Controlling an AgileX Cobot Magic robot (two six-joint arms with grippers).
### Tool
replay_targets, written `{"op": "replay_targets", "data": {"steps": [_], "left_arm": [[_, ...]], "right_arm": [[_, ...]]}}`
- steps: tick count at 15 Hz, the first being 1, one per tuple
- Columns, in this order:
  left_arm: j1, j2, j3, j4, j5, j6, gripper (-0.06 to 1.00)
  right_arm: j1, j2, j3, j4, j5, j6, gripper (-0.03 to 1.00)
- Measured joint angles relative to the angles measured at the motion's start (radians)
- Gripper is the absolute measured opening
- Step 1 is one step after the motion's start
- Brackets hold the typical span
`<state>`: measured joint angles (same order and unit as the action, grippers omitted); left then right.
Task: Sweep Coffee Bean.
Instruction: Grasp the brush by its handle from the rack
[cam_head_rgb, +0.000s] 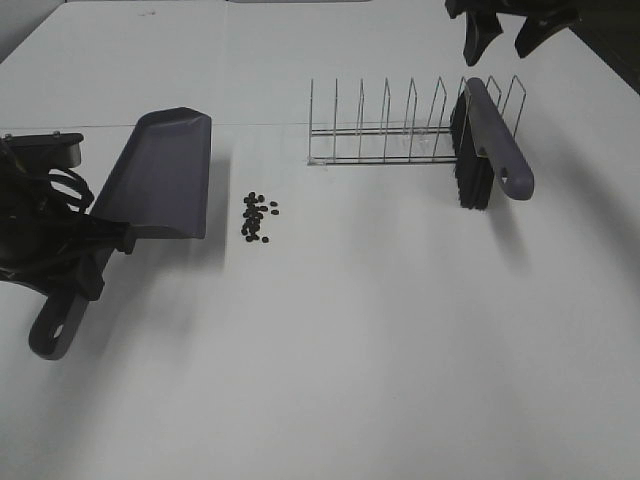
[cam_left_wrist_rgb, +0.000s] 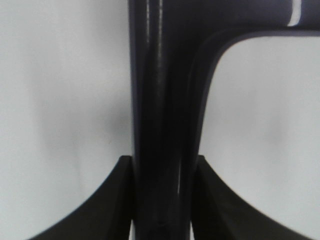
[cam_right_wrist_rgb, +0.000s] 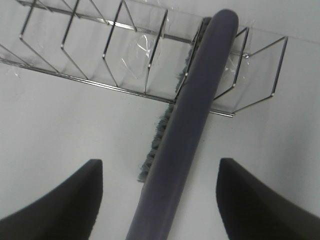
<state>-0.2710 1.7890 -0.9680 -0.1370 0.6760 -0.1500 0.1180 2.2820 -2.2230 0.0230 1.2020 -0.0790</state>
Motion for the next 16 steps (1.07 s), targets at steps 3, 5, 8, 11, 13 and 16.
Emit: {"op": "replay_targets", "data": {"steps": [3,5,8,11,13,16], "left_arm": [[0.000,0.000,0.000,-0.001,0.000,0.000,0.27],[0.000,0.000,0.000,-0.001,0.000,0.000,0.27],[0.000,0.000,0.000,-0.001,0.000,0.000,0.27],[0.000,0.000,0.000,-0.001,0.001,0.000,0.27],[0.000,0.000,0.000,-0.001,0.001,0.000,0.27],[0.000,0.000,0.000,-0.001,0.001,0.000,0.27]], "right_arm": [[0.000,0.075,-0.014,-0.005,0.008,0.012,0.61],[0.000,0.113,-0.016,-0.005,-0.030,0.022,0.61],[0.000,0.151,-0.018,-0.010,-0.081,0.036,0.61],[0.000,0.188,-0.021,-0.044,-0.104,0.053,0.58],[0.000,0.215,-0.021,-0.072,-0.124,0.087,0.52],[-0.004,0.238,-0.021,-0.086,-0.140,0.096,0.42]]}}
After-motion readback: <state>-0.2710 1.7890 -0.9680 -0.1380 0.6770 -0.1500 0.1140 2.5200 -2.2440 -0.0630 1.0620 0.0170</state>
